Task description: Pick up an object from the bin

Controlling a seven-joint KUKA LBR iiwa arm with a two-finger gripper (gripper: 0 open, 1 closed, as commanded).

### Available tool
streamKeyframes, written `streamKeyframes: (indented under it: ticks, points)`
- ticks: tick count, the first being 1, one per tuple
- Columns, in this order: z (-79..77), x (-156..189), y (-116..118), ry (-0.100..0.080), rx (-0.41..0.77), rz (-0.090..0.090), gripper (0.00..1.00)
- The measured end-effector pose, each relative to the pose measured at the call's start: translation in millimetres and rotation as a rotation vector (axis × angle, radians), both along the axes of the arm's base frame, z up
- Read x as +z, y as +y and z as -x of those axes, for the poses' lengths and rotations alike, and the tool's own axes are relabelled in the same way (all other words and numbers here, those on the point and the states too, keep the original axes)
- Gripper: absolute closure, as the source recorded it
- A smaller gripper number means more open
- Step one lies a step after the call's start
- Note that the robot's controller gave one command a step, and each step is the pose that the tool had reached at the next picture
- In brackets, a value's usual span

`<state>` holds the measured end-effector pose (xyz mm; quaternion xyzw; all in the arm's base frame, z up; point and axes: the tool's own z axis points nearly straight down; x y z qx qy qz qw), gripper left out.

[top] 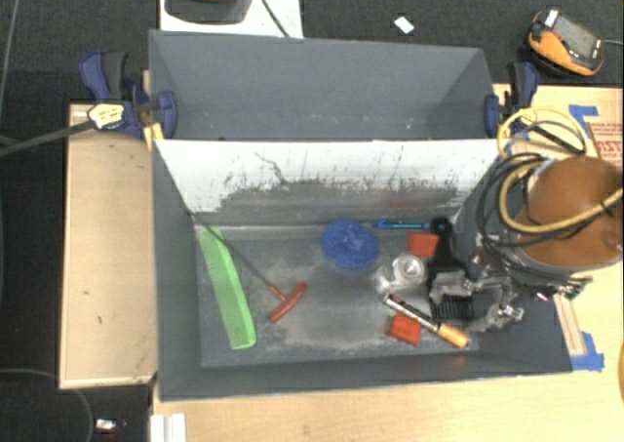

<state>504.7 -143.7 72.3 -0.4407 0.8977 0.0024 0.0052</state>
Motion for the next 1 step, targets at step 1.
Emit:
streamKeyframes:
  ticks: [1]
  points:
    - [-26.4, -0.4, 6.5, -0.010, 0.605, 0.004, 1.00]
